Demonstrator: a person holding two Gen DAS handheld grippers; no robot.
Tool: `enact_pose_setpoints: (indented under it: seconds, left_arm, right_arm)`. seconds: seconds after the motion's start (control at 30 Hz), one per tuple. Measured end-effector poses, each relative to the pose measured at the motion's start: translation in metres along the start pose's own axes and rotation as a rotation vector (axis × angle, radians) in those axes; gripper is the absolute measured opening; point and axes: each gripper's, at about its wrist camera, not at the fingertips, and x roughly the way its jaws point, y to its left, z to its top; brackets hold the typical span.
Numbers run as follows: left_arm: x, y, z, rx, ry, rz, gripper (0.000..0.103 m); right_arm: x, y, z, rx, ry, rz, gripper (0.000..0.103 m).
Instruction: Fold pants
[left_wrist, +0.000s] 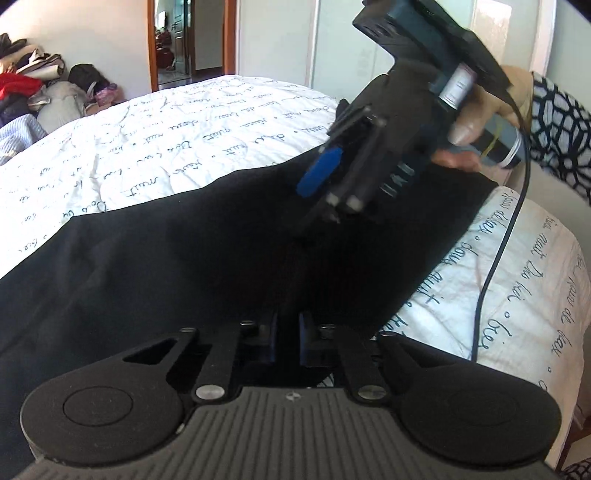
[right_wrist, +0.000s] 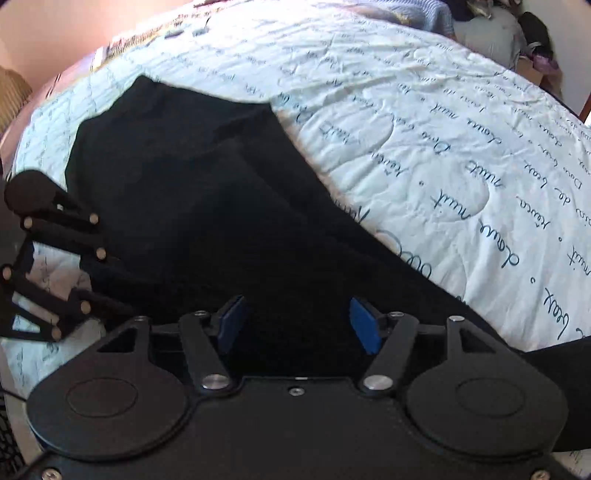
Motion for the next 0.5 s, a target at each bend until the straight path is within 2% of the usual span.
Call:
enact_pose_setpoints:
  seconds: [0.13,0.2,0.27,0.37,0.47,0.5]
  left_arm:
    - [-0.006,-0.006,-0.005,0.049,-0.003,-0.021,0.006]
    - [-0.008,-0.010,-0.008,0.080,-0.005,-0.029,0.005]
    - [-0.008,-0.013,-0.010,0.108,-0.008,-0.030,0.004]
    - [-0.007,-0.012,-0.011,0.101,-0.018,-0.037,0.004]
    - [-0.006,-0.011,-0.010,0.082,-0.012,-0.036,0.004]
    - [-0.007,-0.011,-0.010,0.080,-0.012,-0.036,0.004]
  right_arm:
    - [-0.025,0.023,-0.042,-0.058,0.071,0.031,0.068]
    - [-0.037,0.037,-0.065,-0.100,0.075,0.010,0.068]
    - [-0.053,0.046,-0.082,-0.070,0.027,-0.044,0.068]
    - [-0.067,0.055,-0.089,-0.019,-0.096,-0.152,0.068]
    - [-0.058,0.064,-0.086,-0.103,-0.105,-0.227,0.066]
    - [-0.053,0.064,-0.084,-0.131,-0.090,-0.234,0.059]
